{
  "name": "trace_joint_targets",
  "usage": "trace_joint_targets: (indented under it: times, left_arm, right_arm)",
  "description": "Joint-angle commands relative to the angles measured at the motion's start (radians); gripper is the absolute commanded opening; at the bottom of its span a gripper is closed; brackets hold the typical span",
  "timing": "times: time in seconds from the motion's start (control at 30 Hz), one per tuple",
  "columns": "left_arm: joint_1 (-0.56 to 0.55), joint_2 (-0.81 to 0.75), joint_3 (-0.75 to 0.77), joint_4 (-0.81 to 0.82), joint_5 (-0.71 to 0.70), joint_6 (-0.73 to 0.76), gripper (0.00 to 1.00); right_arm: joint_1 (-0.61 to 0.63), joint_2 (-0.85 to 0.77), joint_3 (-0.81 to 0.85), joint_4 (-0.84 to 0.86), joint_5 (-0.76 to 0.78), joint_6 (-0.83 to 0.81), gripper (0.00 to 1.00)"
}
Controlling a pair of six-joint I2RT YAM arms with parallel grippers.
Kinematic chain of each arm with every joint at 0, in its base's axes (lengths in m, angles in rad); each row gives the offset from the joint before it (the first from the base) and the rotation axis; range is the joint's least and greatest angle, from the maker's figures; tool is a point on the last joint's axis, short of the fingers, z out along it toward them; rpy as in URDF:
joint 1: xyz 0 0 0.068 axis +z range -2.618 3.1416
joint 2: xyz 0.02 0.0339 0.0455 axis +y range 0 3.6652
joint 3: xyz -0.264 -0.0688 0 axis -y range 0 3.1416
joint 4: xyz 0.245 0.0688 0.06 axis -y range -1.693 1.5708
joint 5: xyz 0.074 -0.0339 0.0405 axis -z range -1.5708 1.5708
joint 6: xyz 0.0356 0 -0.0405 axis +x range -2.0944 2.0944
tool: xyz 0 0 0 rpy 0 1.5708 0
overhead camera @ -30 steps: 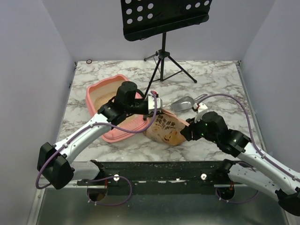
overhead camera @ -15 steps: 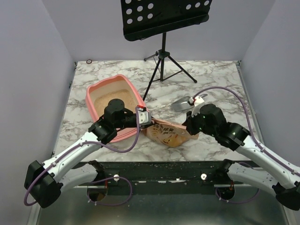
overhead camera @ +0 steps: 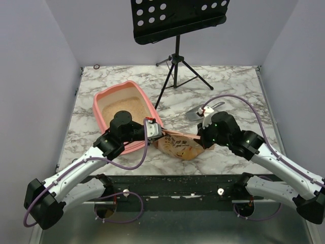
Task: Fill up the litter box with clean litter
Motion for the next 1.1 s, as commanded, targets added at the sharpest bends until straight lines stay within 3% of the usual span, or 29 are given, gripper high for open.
trace_joint_targets:
  times: [0.0,0.27,0.6,0.77,0.8,0.83,0.87,0.93,1.07]
  left_arm:
    - [-0.005,-0.012,-0.023,0.082,0.006,-0.016,0.00]
    - [-0.011,-0.030,-0.032,0.080,0.012,-0.016,0.00]
    - [-0.040,-0.076,-0.067,0.094,0.003,-0.017,0.00]
    - [-0.066,-0.087,-0.067,0.068,-0.005,0.000,0.00]
    - [-0.068,-0.087,-0.064,0.065,-0.007,0.001,0.00]
    - [-0.069,-0.090,-0.066,0.065,-0.010,0.003,0.00]
    - [-0.069,-0.090,-0.066,0.067,-0.010,0.003,0.00]
    - [-0.069,-0.090,-0.063,0.064,-0.014,0.004,0.00]
    - [-0.072,-0.093,-0.061,0.056,-0.025,0.010,0.00]
  right_arm:
    - [0.000,-0.030,0.049,-0.074,-0.084,-0.034,0.01]
    - [0.000,0.024,0.090,-0.177,-0.202,-0.108,0.01]
    - [0.002,0.225,0.049,0.043,-0.208,-0.091,0.01]
    - [0.002,0.269,0.034,0.058,-0.188,-0.085,0.01]
    - [0.002,0.271,0.027,0.061,-0.175,-0.080,0.05]
    - [0.002,0.271,0.017,0.067,-0.155,-0.073,0.14]
    - [0.002,0.268,0.006,0.076,-0.126,-0.059,0.30]
    - [0.002,0.262,-0.008,0.095,-0.046,-0.022,0.47]
    - [0.002,0.239,-0.022,0.130,0.087,0.042,0.52]
